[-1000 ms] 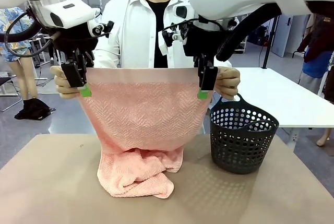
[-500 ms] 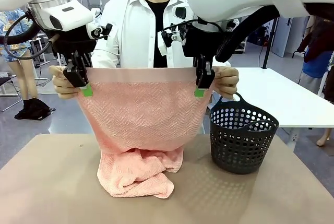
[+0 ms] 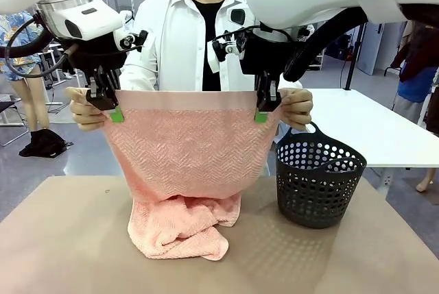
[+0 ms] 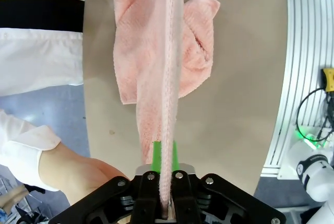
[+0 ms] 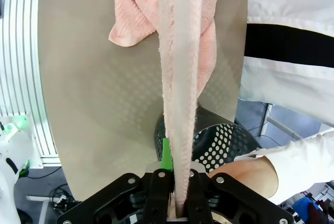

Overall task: Fold the towel.
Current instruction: Grab the top end of the 100 cm Hotel Towel extended by the human, then release the end of the 100 cm Hotel Towel you were holding and grab the top end of the folded side.

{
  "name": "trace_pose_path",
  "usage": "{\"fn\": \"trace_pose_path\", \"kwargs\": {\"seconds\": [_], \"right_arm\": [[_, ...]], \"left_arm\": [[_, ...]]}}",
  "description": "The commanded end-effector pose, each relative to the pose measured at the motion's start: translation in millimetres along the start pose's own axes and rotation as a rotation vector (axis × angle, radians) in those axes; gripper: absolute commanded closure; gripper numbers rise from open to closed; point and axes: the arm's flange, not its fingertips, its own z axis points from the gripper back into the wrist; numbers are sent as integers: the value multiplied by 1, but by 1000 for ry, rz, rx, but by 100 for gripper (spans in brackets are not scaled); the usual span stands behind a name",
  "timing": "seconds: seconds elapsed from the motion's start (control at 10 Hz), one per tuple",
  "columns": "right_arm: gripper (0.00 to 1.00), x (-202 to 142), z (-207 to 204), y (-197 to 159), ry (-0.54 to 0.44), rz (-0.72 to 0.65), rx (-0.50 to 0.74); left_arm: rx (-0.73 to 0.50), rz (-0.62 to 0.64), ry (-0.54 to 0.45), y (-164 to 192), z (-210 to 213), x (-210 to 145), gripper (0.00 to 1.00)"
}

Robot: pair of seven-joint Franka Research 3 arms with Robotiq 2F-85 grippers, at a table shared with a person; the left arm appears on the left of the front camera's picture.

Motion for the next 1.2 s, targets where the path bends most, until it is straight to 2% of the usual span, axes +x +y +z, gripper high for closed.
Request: {"fn": "trace_pose_path", "kwargs": {"seconds": [0.0, 0.1, 0.2, 1.1], "right_arm": [[100, -2, -3, 0, -13, -53, -1], [100, -2, -4, -3, -4, -71, 7], [100, -1, 0, -1, 0, -9, 1], [100, -1, 0, -1, 0, -9, 1]], "left_arm": [[6, -15, -15, -1, -3, -2, 100], [39, -26, 13, -2, -4, -2, 100], [0, -1, 0, 0, 0, 0, 100], [0, -1, 0, 0, 0, 0, 100]]}}
